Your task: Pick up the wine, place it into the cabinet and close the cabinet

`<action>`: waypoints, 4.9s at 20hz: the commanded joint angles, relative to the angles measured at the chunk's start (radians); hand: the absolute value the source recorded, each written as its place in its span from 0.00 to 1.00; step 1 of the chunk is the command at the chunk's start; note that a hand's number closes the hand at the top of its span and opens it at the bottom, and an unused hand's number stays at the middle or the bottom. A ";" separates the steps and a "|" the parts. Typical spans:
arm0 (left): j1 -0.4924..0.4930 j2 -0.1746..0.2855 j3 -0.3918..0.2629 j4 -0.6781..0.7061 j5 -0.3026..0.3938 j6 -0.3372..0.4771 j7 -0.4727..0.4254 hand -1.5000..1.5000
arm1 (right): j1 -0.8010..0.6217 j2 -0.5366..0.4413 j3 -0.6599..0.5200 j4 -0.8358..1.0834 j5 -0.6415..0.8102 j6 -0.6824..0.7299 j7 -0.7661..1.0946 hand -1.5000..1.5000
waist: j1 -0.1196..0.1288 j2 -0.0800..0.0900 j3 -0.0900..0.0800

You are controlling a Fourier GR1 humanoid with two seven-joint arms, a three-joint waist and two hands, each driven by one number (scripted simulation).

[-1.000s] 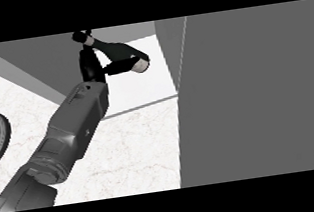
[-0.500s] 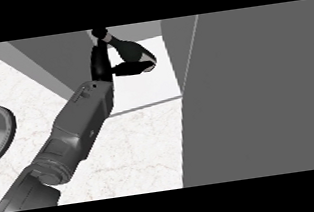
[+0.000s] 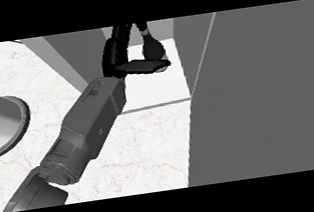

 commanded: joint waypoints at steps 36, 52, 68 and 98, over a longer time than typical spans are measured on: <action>0.815 0.022 -0.549 -1.524 -0.173 0.608 0.384 1.00 | 0.011 -0.065 0.069 -0.087 0.074 -0.099 0.058 0.00 | 0.082 -0.033 0.007; 1.207 0.436 -0.542 -1.937 -0.131 0.352 0.318 1.00 | -0.055 -0.082 0.168 -0.102 -0.027 -0.019 0.081 1.00 | 0.083 -0.032 0.007; 1.535 0.789 0.002 -1.946 0.239 -0.132 0.133 1.00 | -0.225 0.183 0.622 0.096 0.137 -0.153 0.107 1.00 | 0.110 -0.037 0.002; 1.570 0.901 0.365 -1.838 0.505 -0.472 0.255 1.00 | -0.706 0.153 0.476 1.475 0.070 -0.304 -0.642 1.00 | 0.121 -0.005 0.007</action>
